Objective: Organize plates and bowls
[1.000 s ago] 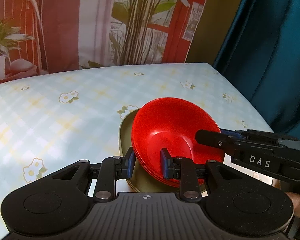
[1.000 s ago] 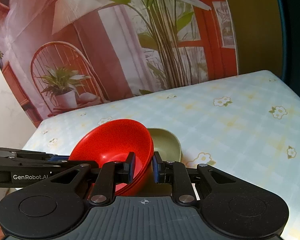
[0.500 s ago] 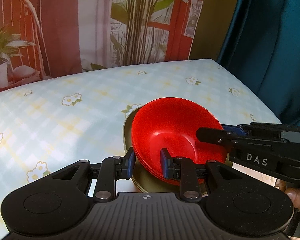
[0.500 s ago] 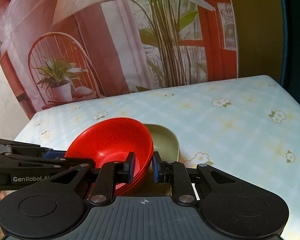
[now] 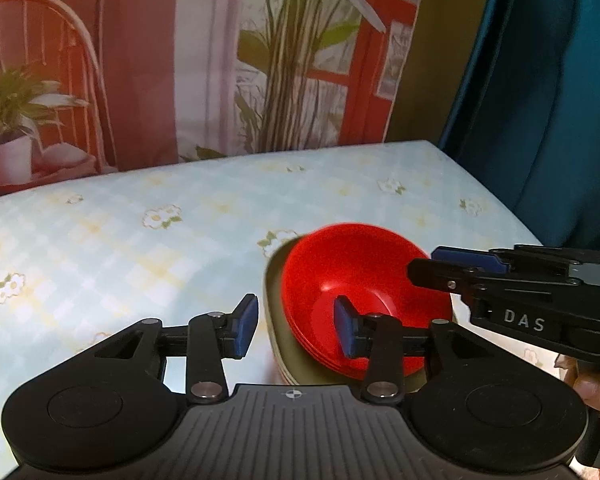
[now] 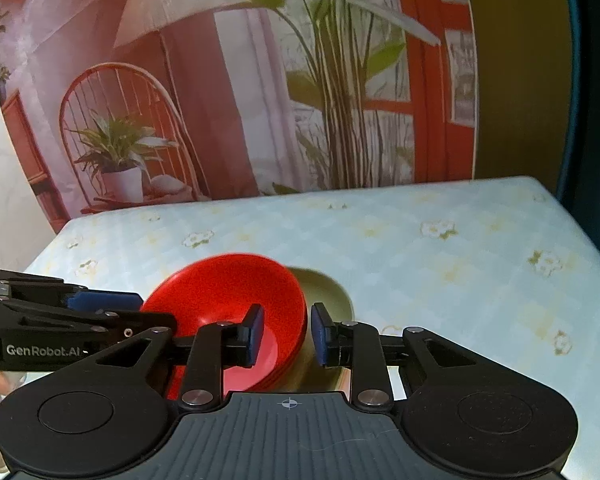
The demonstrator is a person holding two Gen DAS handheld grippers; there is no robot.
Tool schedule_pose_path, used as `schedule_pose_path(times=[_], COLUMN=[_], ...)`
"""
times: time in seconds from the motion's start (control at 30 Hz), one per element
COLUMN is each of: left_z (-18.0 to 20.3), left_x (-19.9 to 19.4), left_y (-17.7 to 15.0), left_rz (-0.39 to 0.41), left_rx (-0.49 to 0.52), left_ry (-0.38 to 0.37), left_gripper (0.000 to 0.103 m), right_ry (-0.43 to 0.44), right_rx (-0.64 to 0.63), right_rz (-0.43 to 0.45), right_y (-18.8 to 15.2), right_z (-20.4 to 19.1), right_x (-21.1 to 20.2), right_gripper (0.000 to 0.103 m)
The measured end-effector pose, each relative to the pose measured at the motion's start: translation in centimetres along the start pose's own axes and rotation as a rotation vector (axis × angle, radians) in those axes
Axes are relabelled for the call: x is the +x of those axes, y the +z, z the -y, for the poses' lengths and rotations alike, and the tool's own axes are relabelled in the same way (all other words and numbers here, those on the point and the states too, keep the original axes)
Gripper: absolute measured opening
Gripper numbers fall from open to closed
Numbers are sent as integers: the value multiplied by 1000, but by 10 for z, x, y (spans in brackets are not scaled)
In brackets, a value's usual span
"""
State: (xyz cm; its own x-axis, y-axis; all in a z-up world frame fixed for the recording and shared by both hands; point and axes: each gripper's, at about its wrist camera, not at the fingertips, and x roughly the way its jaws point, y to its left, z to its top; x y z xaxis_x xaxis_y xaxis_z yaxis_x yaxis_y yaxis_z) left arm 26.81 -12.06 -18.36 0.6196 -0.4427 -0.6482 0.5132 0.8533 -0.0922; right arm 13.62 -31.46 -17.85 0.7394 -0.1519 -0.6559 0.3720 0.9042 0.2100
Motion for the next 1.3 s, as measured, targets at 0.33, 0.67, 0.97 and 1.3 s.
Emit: schedule_pose_path(times=[0.33,0.67,0.97,1.3], left_z=[-7,-16,4,9], left_x=[-43,-124,-189,-260], left_y=[5,16,9,-6], left_rz=[81,222,297,353], left_rx=[9,-18,37,5], left_ry=[107,224,408,374], left_gripper=[81,103,103,103], right_ry=[-2,10,12,-13], right_rx=[-43,-97,-155,-195], right_rz=[31,131,204,253], right_y=[17,39,54,53], right_z=[-12,-44,-86,-127], right_x=[-26,-79,-129,-190], right_gripper=[45,92,103,103])
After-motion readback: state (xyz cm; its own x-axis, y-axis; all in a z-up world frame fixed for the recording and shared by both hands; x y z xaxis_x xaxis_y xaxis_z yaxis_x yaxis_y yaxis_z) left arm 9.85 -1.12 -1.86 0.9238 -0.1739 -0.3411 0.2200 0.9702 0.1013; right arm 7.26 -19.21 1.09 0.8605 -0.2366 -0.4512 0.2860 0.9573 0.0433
